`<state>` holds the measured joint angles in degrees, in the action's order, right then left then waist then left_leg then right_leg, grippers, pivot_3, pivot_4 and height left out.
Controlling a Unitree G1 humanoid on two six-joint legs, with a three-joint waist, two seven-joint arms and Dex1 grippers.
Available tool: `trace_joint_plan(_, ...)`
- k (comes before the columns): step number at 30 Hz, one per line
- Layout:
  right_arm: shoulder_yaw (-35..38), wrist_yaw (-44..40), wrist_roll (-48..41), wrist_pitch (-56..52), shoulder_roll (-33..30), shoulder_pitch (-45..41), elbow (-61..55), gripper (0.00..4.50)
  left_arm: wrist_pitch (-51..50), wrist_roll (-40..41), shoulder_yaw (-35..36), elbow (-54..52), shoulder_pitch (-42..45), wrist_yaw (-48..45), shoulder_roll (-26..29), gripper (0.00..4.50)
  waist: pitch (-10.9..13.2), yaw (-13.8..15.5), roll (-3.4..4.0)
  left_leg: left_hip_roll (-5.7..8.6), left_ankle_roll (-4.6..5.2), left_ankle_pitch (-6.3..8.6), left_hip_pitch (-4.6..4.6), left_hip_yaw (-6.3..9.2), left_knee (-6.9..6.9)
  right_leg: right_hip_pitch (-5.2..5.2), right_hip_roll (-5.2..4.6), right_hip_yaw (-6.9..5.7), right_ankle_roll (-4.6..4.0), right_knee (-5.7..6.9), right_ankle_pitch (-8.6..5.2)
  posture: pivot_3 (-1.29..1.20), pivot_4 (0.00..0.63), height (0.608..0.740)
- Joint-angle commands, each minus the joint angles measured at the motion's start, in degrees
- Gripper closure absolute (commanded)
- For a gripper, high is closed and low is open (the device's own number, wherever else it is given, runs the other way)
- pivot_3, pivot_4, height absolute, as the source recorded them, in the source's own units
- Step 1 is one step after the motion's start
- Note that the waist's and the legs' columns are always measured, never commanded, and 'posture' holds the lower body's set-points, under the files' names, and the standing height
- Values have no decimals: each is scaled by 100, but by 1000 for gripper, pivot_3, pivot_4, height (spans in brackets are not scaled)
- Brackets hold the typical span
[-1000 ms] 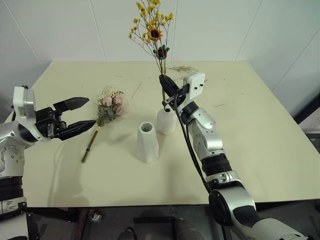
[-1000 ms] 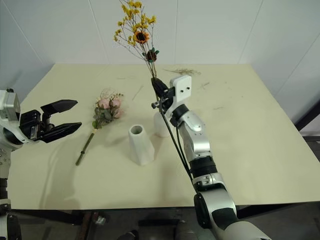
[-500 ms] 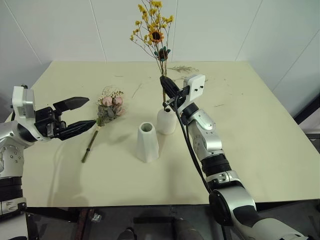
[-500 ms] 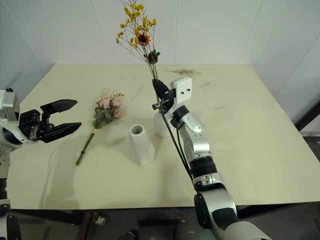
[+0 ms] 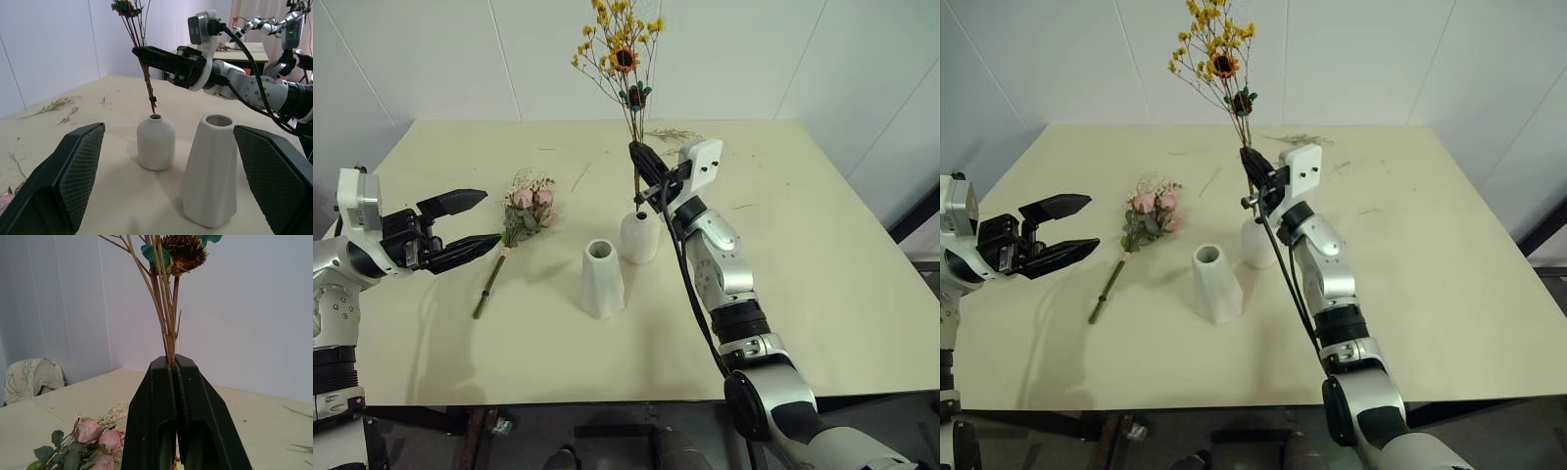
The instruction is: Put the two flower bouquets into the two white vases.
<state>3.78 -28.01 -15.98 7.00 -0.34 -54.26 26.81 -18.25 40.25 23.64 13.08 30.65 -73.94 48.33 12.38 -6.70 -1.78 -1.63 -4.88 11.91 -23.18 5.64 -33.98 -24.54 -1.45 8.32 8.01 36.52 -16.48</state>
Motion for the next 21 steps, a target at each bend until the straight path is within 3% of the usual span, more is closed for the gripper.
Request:
trace_joint_plan(1, 71, -7, -44, 138, -41, -103, -38, 4478, 31, 68, 92, -137, 54, 3, 44, 0, 0, 0, 0, 0, 0, 0, 0, 0, 0, 0, 0, 0, 0, 0, 0, 0, 150, 740)
trace_joint_plan(21, -52, -171, 95, 437, -64, 213, 418, 4478, 62, 54, 62, -133, 93, 36, -3, 0, 0, 1, 0, 0, 0, 0, 0, 0, 1, 0, 0, 0, 0, -3, 0, 0, 150, 740)
